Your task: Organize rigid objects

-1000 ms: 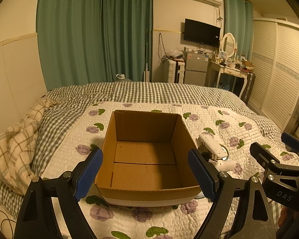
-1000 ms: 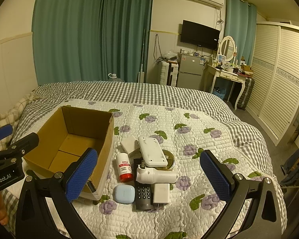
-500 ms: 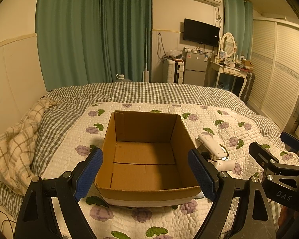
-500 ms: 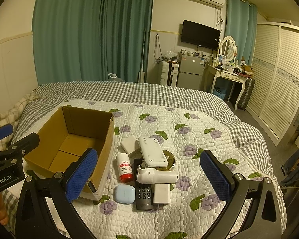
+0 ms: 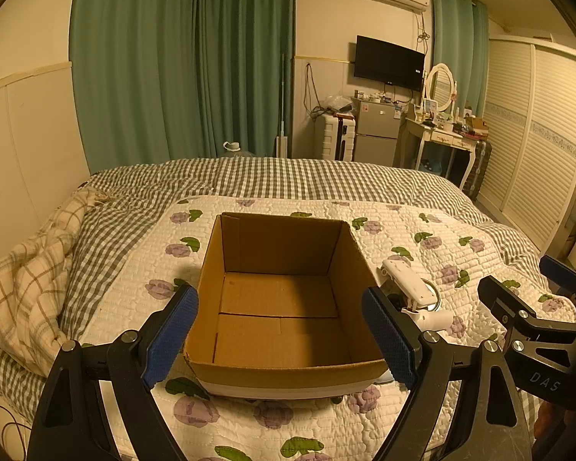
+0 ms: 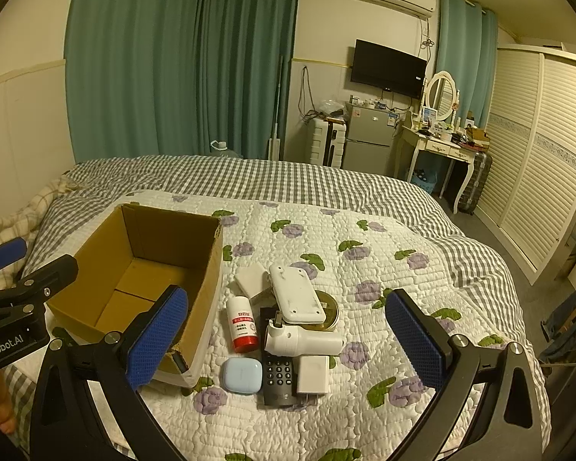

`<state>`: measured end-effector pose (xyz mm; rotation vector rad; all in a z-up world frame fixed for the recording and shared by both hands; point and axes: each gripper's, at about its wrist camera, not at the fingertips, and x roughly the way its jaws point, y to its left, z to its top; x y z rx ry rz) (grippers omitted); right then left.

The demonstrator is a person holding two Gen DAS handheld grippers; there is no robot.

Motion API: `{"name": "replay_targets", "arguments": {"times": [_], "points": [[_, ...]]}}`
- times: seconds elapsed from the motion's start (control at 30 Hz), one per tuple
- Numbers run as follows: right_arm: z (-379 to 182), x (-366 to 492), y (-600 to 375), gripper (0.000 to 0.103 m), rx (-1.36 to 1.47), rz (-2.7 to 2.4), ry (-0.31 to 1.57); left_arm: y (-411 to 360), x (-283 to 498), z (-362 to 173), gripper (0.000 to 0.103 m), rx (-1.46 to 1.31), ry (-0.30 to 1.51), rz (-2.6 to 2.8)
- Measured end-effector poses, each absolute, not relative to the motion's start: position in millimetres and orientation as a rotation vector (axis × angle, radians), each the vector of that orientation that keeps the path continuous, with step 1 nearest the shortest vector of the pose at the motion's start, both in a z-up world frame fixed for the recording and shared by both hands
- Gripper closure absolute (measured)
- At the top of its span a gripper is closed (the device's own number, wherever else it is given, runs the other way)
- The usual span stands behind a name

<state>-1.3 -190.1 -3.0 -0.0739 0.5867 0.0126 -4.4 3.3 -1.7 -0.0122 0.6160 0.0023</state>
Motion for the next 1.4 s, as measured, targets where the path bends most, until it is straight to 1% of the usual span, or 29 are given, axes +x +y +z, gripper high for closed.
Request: {"name": "replay_targets", "arguments": {"times": [1.07,1.27,1.4], "points": [[-3.0,-1.7,-188.4,0.000,-0.081,0.014,0.589,5.2,-4.6,1.7,0.013,-0.008,0.611,0.006],[7.4,-5.2,-196.4,0.000,-0.088,0.008,0.571,17.4,1.1,12.8,0.013,0.019,0.610,0.026],[7.8,-3.1,-205.0,0.000,-0.088,0.000,0.573,39.1,10.8,14.1,0.013,0.032,0.640,0.070]]}}
